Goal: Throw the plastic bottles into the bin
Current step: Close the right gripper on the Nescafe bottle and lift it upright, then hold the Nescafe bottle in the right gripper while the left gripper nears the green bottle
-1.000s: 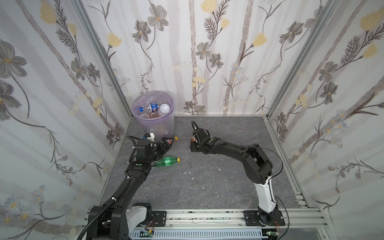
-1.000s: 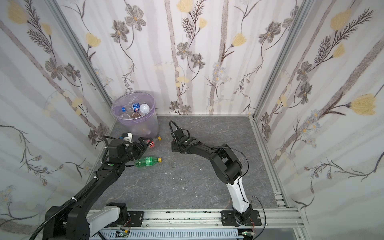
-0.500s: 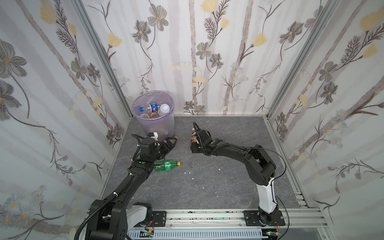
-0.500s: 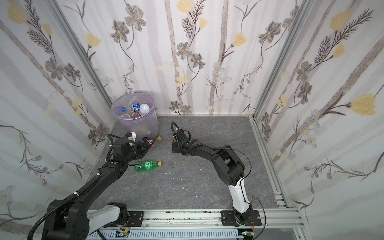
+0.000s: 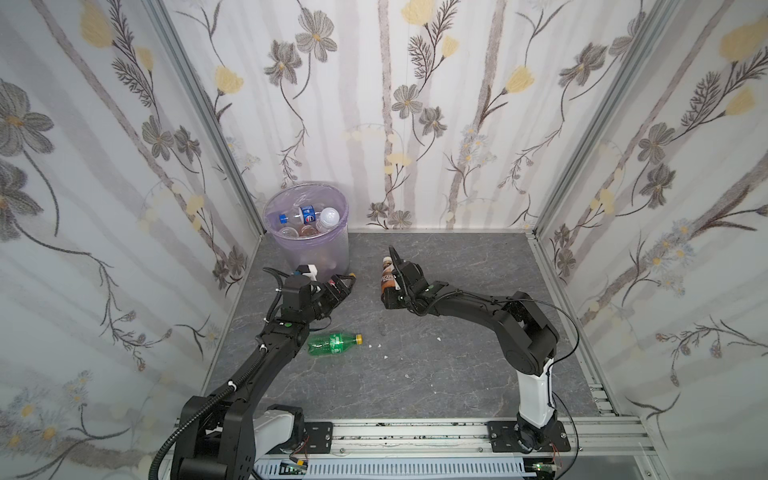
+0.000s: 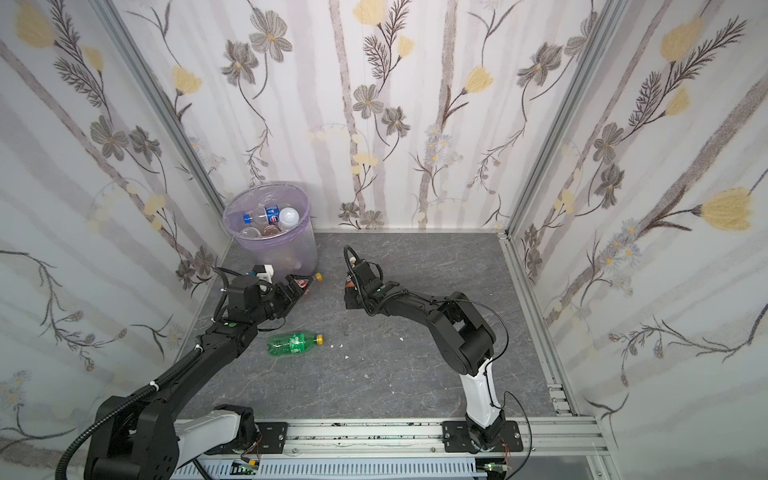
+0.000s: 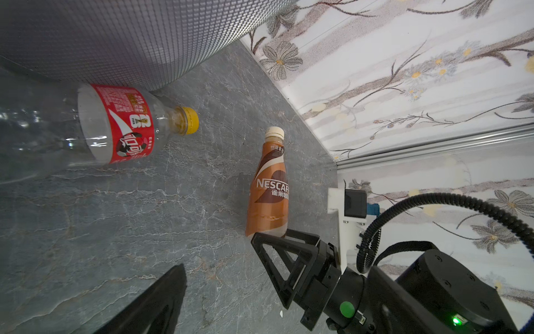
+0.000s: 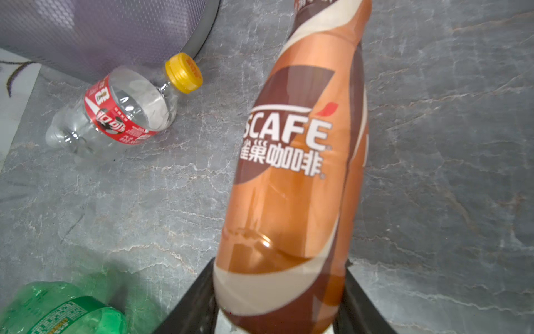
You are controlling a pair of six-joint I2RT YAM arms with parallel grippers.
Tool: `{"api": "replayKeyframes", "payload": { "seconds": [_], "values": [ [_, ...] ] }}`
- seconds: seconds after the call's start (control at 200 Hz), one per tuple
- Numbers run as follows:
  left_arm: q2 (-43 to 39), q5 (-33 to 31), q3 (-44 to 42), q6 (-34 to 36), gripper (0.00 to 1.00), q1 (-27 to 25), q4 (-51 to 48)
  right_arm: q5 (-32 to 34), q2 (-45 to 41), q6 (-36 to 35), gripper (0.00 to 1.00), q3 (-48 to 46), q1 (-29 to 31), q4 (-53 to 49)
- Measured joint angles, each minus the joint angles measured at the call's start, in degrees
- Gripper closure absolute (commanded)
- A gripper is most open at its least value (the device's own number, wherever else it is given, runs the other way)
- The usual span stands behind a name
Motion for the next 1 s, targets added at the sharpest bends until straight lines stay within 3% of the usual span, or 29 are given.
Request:
{"api": "replayKeyframes", "payload": {
  "seconds": [0.295,0.565,0.754,1.004],
  "values": [
    [-1.7,1.7,-1.0,0.5,0.0,-0.1,-2.0,-1.1,0.3,-0.3,0.45,-1.0,0.7,0.2],
    [-10.7,3.8,2.3,3.5,0.0,-0.2,-20.3,-1.1,0.3,-0.9,0.45,-2.5,0.8,0.6],
    [-13.4,9.3,-1.9,2.5,0.0,-1.7,-29.6,-1.1,0.3,-1.4,0.45,-3.7,0.8,2.7],
    [-16.0,10.4,-3.7,3.5,0.0,-4.4,-40.0,-1.1,-0.6,-1.8,0.45,-6.6,0.7,3.4]
  ]
}}
